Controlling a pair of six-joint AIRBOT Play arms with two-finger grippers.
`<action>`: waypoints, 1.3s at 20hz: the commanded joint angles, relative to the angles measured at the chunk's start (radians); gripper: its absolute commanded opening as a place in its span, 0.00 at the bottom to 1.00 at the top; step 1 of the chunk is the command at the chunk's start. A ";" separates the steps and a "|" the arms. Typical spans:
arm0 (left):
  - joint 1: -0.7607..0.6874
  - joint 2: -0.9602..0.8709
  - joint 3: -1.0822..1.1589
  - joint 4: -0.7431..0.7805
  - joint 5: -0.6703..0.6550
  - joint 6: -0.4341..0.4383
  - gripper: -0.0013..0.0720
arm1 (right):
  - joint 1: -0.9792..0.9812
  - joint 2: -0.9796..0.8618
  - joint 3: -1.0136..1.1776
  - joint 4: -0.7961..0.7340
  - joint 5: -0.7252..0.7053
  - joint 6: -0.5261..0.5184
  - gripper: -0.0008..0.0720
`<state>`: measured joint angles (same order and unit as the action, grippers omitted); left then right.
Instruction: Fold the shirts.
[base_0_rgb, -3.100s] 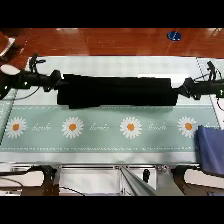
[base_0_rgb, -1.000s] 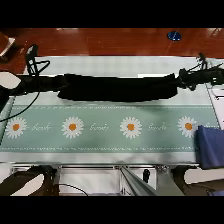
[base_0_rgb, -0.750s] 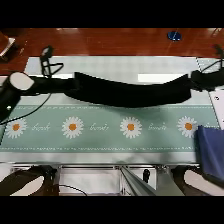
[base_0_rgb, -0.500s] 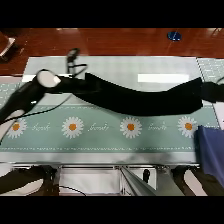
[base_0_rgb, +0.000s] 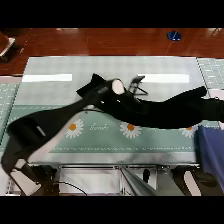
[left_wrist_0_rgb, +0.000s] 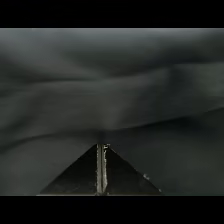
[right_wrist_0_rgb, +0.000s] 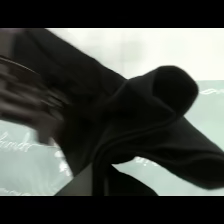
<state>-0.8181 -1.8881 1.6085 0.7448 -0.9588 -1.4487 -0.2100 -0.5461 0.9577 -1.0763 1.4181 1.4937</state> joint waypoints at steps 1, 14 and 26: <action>-0.111 -0.096 0.062 -0.089 -0.056 0.012 0.05 | 0.046 0.011 -0.002 0.003 -0.031 0.018 0.05; 0.529 0.430 -0.109 0.241 -0.179 -0.063 0.05 | 0.147 -0.186 -0.001 0.193 -0.149 -0.052 0.05; 0.724 1.204 -0.912 0.250 -0.017 -0.073 0.05 | 0.595 -1.152 0.609 0.216 -0.416 -0.064 0.05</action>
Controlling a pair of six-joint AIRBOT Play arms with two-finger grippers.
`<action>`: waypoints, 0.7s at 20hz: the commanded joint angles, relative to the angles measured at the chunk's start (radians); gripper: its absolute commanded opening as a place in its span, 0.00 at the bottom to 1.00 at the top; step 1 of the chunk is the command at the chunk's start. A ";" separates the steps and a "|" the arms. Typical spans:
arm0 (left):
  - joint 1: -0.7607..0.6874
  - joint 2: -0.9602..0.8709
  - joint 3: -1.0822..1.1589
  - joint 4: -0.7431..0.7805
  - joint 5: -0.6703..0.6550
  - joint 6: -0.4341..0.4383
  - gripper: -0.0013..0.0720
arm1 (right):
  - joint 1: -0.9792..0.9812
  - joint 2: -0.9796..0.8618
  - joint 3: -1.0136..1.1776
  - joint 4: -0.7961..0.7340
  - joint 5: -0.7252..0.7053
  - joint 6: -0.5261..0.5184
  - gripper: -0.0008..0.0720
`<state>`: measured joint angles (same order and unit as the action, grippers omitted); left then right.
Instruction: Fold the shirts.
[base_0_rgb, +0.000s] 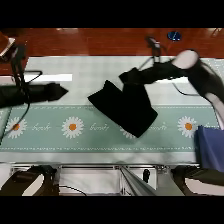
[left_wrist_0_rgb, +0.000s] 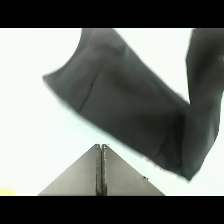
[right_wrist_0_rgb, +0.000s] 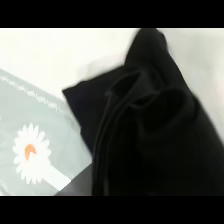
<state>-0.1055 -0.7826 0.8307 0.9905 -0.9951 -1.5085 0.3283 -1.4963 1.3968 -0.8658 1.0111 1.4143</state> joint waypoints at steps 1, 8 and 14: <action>0.011 0.100 -0.154 0.003 0.019 -0.015 0.05 | 0.067 -0.253 0.212 0.011 -0.004 0.027 0.05; 0.011 0.068 -0.176 -0.008 0.101 -0.015 0.05 | 0.090 -0.421 0.343 0.153 0.019 0.033 0.58; 0.011 0.039 -0.176 -0.007 0.105 -0.015 0.05 | -0.058 -0.216 0.346 -0.023 0.402 0.034 0.58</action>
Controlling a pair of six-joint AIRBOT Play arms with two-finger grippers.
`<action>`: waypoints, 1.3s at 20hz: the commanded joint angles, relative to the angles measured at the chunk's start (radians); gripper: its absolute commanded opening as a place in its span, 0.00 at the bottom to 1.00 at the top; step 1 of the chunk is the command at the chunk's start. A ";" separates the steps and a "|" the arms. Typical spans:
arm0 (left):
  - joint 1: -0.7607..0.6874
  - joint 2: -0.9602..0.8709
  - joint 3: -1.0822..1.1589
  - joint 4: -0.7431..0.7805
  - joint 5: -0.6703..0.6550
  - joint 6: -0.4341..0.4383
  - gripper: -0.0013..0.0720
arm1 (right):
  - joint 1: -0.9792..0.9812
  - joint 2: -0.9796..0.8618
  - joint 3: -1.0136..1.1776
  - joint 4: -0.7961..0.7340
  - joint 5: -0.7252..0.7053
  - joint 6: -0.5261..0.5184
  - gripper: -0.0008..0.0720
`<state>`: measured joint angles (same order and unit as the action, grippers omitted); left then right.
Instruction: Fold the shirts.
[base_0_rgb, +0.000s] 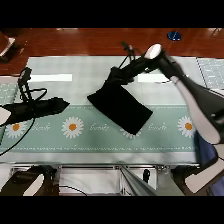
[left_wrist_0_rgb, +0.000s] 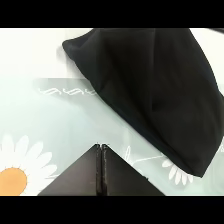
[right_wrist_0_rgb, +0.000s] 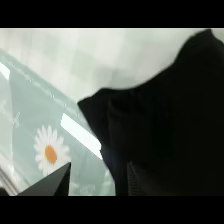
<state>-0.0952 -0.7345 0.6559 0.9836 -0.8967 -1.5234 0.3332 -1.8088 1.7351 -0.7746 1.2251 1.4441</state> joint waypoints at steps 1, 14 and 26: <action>0.001 -0.008 -0.002 -0.004 0.005 -0.001 0.05 | -0.089 0.174 -0.008 -0.208 0.205 0.014 0.58; -0.100 -0.009 -0.045 -0.042 0.076 -0.001 0.05 | -0.348 1.117 -1.478 -0.027 -0.509 0.309 0.58; -0.100 -0.009 -0.045 -0.042 0.105 0.000 0.05 | -0.320 0.565 -1.343 0.480 -0.430 -0.216 0.57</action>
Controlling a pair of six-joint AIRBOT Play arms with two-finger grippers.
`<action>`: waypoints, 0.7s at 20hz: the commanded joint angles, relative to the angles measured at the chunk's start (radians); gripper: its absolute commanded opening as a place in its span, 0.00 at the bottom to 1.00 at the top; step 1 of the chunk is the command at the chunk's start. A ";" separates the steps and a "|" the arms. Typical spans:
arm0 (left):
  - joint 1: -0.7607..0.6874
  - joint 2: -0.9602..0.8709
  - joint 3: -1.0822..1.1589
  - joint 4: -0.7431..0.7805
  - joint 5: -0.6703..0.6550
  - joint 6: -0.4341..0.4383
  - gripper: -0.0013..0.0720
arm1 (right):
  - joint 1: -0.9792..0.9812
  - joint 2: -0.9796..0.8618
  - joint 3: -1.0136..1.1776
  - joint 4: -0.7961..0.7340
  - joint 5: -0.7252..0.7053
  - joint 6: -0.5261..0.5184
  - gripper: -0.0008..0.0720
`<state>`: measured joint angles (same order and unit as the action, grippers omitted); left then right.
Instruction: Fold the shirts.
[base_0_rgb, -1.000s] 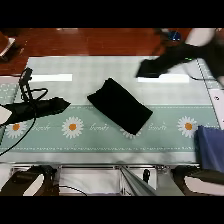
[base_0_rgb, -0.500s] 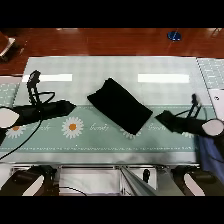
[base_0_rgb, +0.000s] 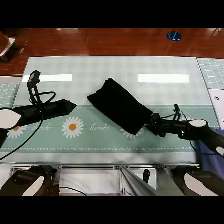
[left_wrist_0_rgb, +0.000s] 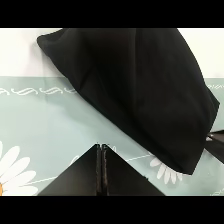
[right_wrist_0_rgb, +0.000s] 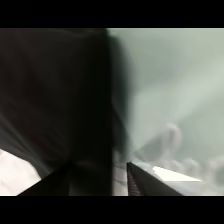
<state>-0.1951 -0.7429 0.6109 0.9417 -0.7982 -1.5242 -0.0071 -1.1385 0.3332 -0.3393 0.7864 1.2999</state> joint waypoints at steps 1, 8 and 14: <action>-0.001 0.000 0.000 0.000 0.006 0.000 0.05 | 0.054 -0.137 0.090 0.043 0.008 -0.071 0.57; -0.001 0.000 0.000 0.000 0.003 0.000 0.05 | 0.240 -0.232 0.425 -0.187 0.063 -0.075 0.05; -0.001 0.000 0.000 0.000 0.002 0.000 0.05 | 0.238 -0.225 0.849 -0.532 0.245 0.107 0.05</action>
<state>-0.1951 -0.7429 0.6109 0.9417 -0.7956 -1.5242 0.2237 -1.3624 0.9894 -0.6895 0.9337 1.3197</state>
